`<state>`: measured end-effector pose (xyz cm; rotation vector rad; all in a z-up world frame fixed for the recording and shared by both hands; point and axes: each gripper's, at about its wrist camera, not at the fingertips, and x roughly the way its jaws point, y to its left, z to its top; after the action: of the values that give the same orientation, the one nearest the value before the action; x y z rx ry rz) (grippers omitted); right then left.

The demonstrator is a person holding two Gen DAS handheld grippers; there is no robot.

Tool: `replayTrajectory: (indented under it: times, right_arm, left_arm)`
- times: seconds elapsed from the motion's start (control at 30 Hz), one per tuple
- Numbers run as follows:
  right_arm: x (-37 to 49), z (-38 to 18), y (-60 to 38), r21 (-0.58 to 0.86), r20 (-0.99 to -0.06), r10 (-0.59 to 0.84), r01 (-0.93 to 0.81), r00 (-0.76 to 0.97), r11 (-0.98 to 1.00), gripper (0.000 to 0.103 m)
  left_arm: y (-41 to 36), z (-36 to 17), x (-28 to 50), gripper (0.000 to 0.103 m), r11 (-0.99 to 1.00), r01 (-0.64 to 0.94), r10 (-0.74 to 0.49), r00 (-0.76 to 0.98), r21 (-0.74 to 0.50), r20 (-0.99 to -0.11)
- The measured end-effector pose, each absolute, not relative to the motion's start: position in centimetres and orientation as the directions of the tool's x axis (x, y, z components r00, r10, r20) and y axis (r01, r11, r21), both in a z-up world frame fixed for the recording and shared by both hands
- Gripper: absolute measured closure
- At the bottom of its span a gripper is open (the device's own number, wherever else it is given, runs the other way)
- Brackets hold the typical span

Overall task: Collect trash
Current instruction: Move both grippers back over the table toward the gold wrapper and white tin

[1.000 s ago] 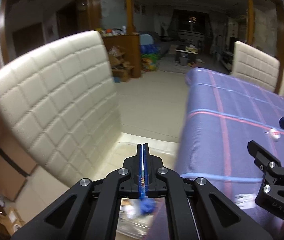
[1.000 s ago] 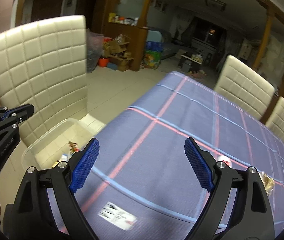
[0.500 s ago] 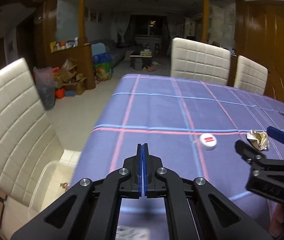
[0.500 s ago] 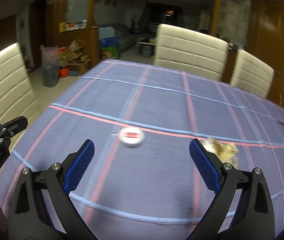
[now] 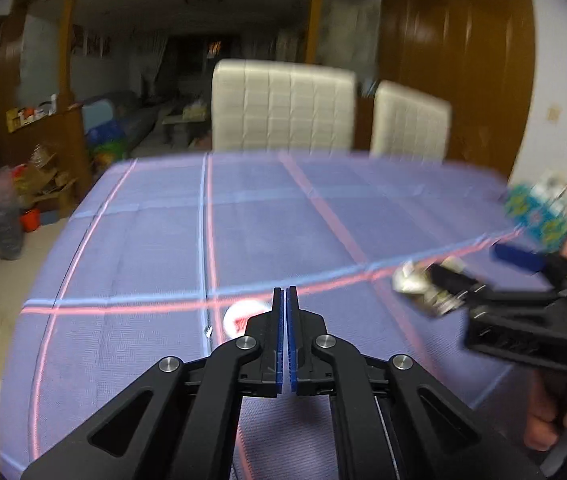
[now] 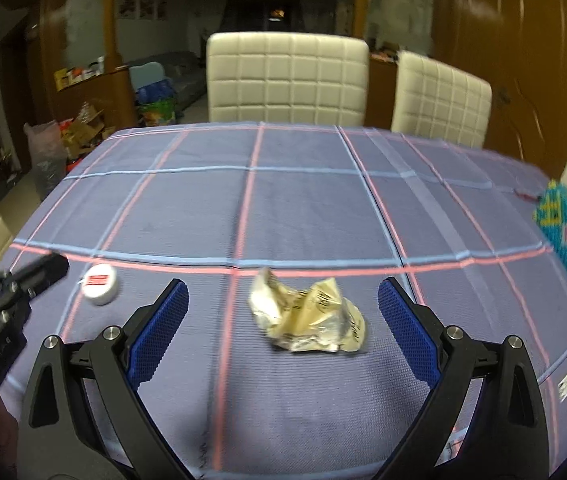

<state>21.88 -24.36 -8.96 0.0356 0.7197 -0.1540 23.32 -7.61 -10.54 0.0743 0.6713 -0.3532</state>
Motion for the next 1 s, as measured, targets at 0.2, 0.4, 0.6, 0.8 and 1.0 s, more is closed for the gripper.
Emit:
replayTrajectory:
  times: [0.2, 0.4, 0.6, 0.8, 1.0]
  right_arm:
    - [22.2, -9.5, -25.5, -0.004, -0.669, -0.133, 0.175, 0.731, 0.985, 0.008]
    - [21.2, -8.5, -25.8, 0.018, -0.643, -0.138, 0.195, 0.754, 0.981, 0.008]
    - [20.9, -8.2, -25.3, 0.0, -0.627, -0.156, 0.201, 0.763, 0.98, 0.008]
    - [20.4, -7.9, -24.2, -0.027, -0.61, -0.164, 0.186, 0.775, 0.982, 0.008]
    - [20.4, -7.9, -24.1, -0.034, -0.602, -0.167, 0.183, 0.781, 0.982, 0.008]
  left_arm:
    - [-9.0, -12.0, 24.7, 0.1, 0.969, 0.246, -0.174, 0.694, 0.003, -0.698]
    - [-8.9, -10.3, 22.2, 0.1, 0.983, 0.162, -0.08, 0.811, 0.09, -0.58]
    - [-7.5, -8.6, 19.3, 0.097, 0.98, 0.19, -0.152, 0.894, 0.05, -0.422]
    - [-7.6, -7.9, 18.6, 0.007, 0.968, 0.245, -0.207, 0.9, 0.051, -0.382]
    - [-7.2, -7.8, 18.8, 0.007, 0.979, 0.199, -0.172, 0.904, 0.03, -0.392]
